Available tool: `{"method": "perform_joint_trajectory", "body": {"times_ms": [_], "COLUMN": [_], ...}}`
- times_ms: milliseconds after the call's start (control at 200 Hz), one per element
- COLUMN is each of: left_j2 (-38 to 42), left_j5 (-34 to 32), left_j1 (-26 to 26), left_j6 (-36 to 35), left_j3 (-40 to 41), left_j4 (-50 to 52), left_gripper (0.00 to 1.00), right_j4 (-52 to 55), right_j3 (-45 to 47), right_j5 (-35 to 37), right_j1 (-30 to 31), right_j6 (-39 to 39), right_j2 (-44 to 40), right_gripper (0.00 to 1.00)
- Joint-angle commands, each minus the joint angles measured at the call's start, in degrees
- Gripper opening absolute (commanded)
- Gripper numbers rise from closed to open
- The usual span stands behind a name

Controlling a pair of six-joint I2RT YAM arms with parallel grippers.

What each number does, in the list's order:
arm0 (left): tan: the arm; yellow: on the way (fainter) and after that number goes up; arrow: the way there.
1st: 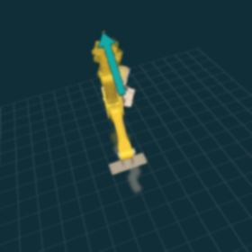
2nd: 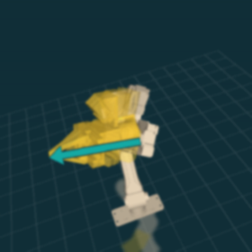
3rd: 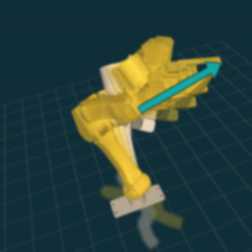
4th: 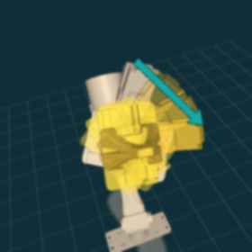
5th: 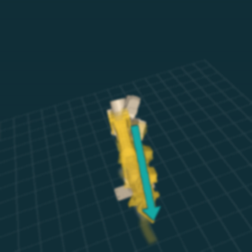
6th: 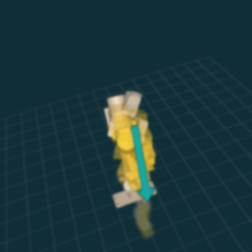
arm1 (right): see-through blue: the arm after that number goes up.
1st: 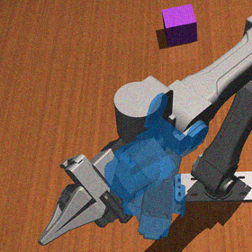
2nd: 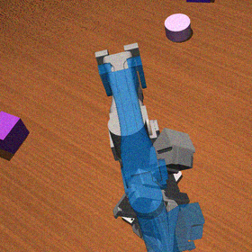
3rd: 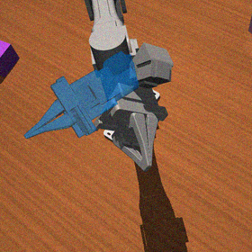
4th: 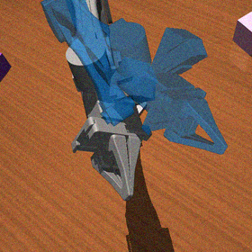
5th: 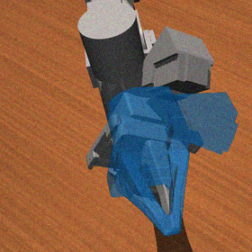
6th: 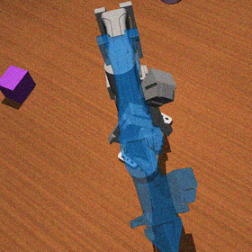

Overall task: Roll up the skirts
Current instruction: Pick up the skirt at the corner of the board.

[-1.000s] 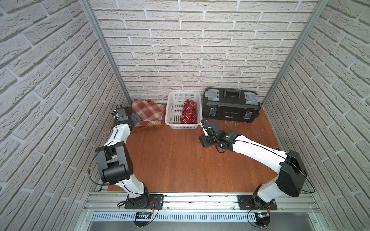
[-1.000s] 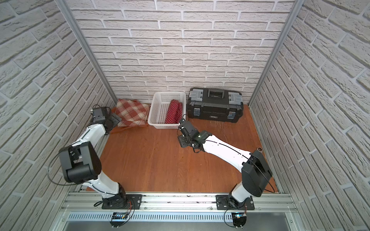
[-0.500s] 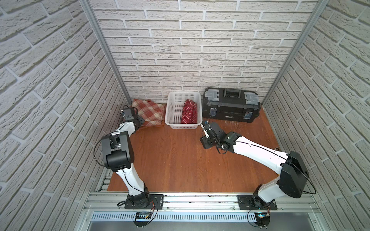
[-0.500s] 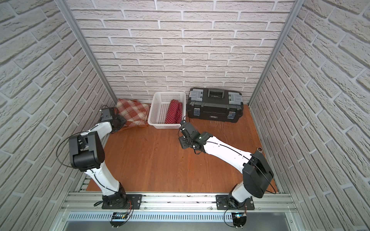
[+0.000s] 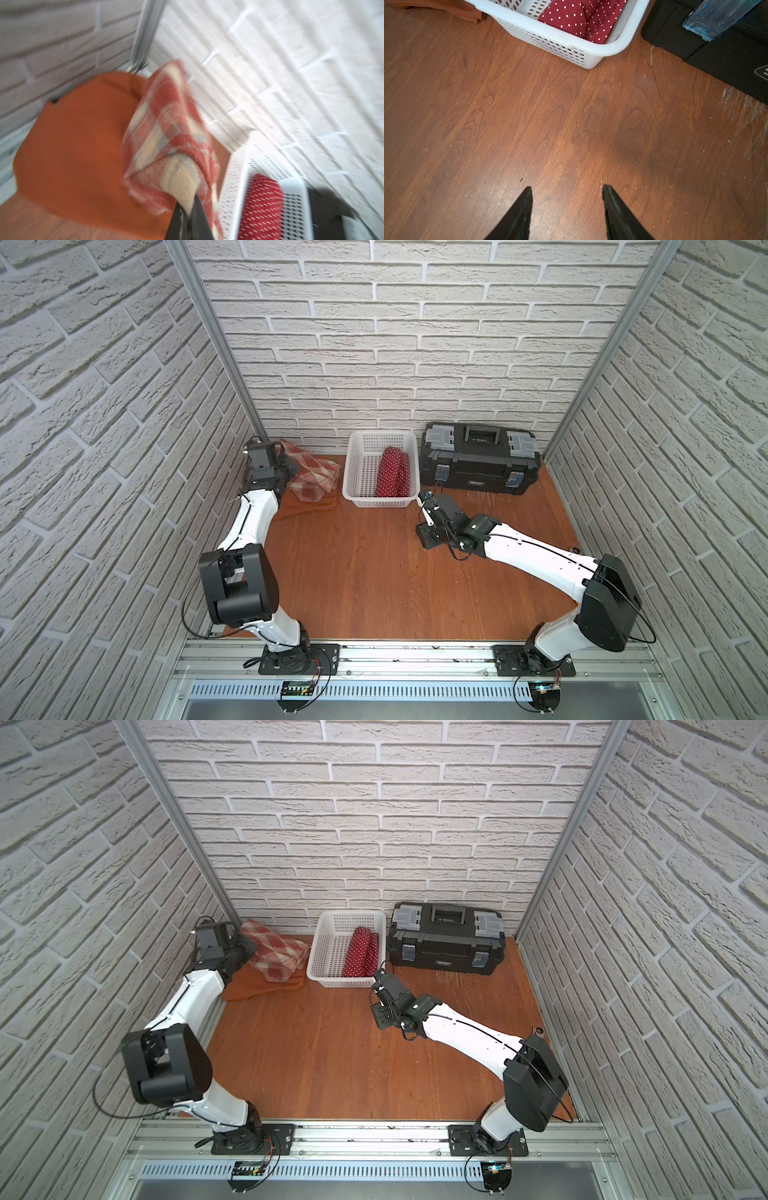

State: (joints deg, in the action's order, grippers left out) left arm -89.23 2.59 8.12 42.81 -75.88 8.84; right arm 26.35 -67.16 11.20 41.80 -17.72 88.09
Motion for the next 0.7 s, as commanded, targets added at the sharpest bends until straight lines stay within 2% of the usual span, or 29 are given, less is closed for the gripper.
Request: {"method": "perform_joint_trajectory", "body": {"times_ms": [0,175,325,425,525,695], "left_j2": [6.06,15.26,23.21,25.9,27.95,24.27], "left_j5": [-2.19,-2.78,-3.76,-4.02,-5.36,-6.02], "left_j1": [-2.68,-5.85,-12.98,-20.68,-31.12,-48.92], "left_j6": [-4.51,-5.17,-5.66,-4.88,-0.93,5.41], "left_j3": [-2.03,-0.53,-0.81,-2.47,1.62,7.59], "left_j4": [1.64,4.31,8.0,12.58,13.14,12.11], "left_gripper": [0.0,0.0,0.0,0.0,0.0,0.0], "right_j4": [-2.04,-1.9,-1.41,-0.07,3.02,8.68], "right_j3": [0.89,1.15,1.48,1.34,1.57,4.38], "right_j5": [-0.25,-0.13,1.1,3.58,9.37,17.92], "right_j1": [0.42,0.53,0.49,0.52,0.36,-1.13], "right_j6": [-0.76,-0.94,-0.66,-0.18,-0.97,-3.28], "right_j2": [-1.96,-2.62,-4.18,-5.57,-7.72,-14.66], "right_gripper": [0.55,0.55,0.54,0.54,0.54,0.55]}}
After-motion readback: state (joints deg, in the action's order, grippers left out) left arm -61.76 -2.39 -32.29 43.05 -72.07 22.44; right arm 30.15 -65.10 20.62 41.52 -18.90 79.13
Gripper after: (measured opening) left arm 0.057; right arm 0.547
